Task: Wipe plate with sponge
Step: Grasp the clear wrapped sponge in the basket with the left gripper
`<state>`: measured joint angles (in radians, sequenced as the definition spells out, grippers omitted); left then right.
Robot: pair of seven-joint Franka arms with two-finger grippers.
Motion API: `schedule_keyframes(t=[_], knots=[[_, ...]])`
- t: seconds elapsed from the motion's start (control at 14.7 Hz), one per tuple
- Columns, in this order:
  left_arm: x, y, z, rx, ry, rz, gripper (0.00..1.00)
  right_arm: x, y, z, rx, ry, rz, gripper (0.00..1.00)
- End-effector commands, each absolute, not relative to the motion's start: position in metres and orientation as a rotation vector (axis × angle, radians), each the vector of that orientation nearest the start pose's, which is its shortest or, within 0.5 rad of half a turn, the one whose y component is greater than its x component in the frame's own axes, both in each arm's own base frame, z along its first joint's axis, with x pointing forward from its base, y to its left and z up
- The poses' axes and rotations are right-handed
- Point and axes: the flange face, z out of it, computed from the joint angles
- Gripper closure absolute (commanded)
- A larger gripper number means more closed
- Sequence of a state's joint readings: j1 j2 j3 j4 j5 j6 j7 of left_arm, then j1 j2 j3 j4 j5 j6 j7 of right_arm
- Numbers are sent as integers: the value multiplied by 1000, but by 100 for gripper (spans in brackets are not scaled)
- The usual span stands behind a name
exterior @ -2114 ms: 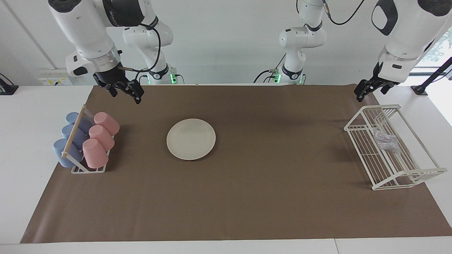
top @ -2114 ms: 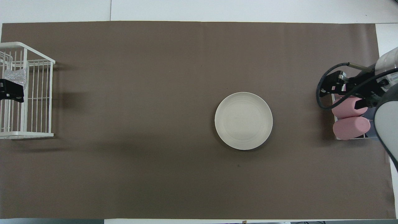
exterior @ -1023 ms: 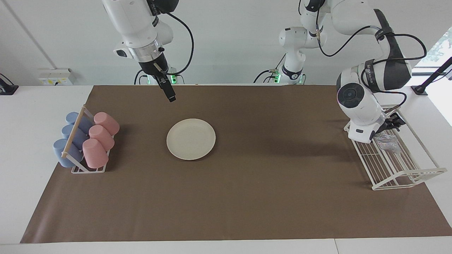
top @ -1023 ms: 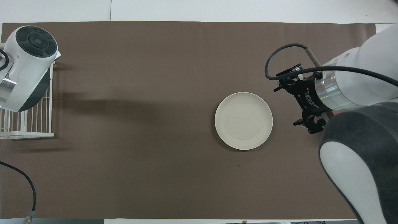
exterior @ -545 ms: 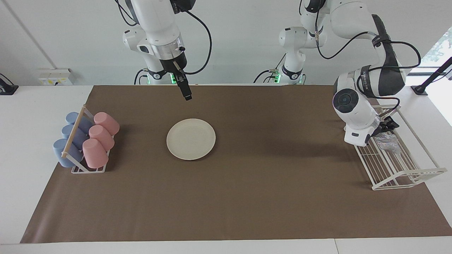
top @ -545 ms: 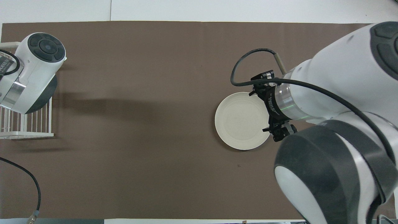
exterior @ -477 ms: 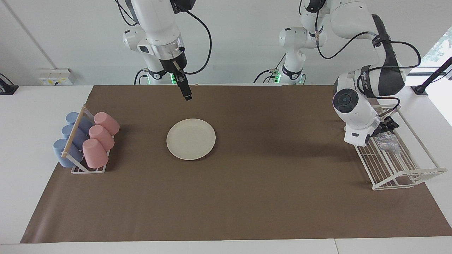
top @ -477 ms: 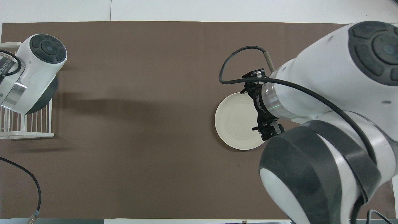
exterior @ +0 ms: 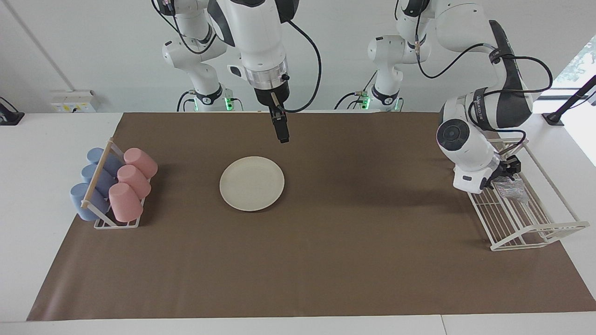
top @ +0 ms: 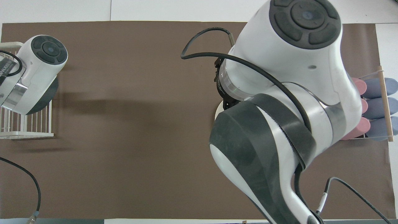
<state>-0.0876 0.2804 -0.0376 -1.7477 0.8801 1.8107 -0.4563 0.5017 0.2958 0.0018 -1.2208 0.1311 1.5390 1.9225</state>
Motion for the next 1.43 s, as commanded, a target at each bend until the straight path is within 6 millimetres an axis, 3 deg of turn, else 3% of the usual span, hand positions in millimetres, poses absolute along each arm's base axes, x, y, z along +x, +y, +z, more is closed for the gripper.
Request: schedule_keyframes(t=[0.0,0.14,0.34,0.55,0.68,0.89,1.09,1.36], knots=[[625,-11,426,-2285,-20,-78,100,547,331,619,-2347,1996,167,0],[626,-11,431,-2285,-25,-83,100,541,335,622,-2357,1980,172,0],[629,-8,463,-2305,-83,-104,100,533,327,634,-2324,1971,167,0],[622,-10,522,-2490,-290,-87,100,526,325,635,-2323,1976,169,0],[606,-11,559,-2644,-347,-17,100,521,327,634,-2334,1971,172,0],[564,7,605,-2955,-434,117,100,517,332,633,-2357,1948,169,0],[543,-1,623,-3187,-500,238,100,515,331,631,-2360,1952,169,0],[523,-5,619,-3471,-576,464,100,513,333,629,-2337,1962,189,0]])
